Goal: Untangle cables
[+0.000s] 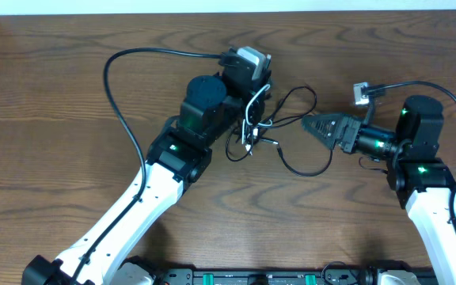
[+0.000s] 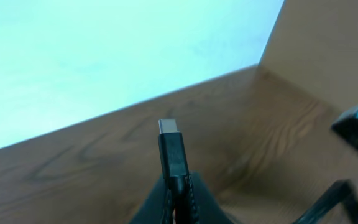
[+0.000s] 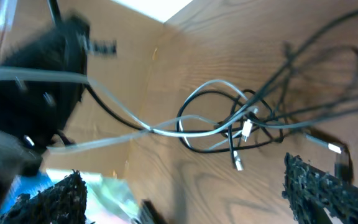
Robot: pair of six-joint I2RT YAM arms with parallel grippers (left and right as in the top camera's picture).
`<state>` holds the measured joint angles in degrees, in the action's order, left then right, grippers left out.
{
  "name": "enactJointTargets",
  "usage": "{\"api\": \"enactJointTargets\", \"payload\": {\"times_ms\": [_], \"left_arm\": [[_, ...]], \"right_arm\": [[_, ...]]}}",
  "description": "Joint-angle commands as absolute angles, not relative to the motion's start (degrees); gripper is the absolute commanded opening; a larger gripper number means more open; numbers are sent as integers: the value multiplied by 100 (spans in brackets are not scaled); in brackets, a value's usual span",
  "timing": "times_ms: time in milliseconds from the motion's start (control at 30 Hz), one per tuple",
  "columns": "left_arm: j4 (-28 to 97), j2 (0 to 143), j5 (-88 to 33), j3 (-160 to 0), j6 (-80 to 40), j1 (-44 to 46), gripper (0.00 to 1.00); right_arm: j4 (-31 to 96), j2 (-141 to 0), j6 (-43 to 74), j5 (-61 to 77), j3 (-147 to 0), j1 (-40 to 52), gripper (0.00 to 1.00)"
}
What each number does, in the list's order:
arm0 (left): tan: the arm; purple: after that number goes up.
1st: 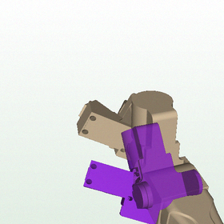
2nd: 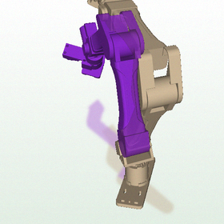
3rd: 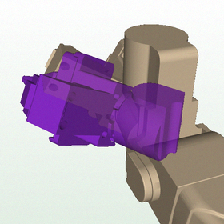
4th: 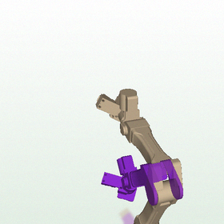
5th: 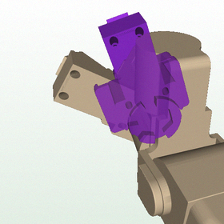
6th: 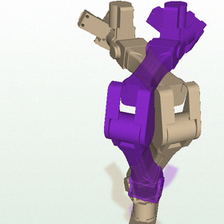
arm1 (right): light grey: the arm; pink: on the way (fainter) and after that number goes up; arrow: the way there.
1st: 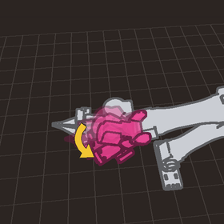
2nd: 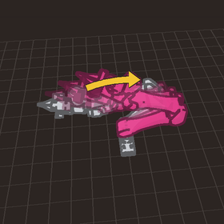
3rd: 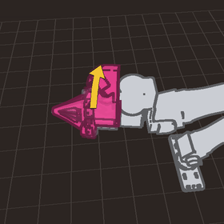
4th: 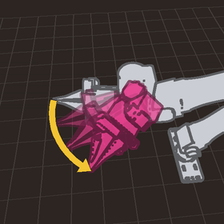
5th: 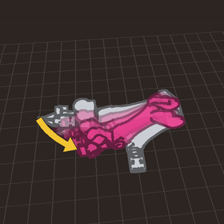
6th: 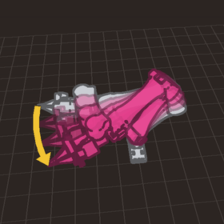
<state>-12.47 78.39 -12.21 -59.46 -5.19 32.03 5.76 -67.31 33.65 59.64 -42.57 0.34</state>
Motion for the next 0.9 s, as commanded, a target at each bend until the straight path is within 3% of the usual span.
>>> {"api": "enactJointTargets", "payload": {"times_ms": [0,167,433,867], "left_arm": [[-1520,7614,-1487,-5953,-1282,3179,8],[-1968,7570,-2025,-5953,-1629,3179,8],[-1678,7570,-2097,-5953,-1942,3183,8],[-1686,7572,-2187,-5953,-2025,3334,8]], "right_arm": [[530,-6667,2314,6208,-4289,196,99],[504,-6667,1347,6254,-4287,491,99],[336,-6667,-421,6333,-4289,882,99],[-187,-6667,-635,6051,-4289,1140,98]]}}
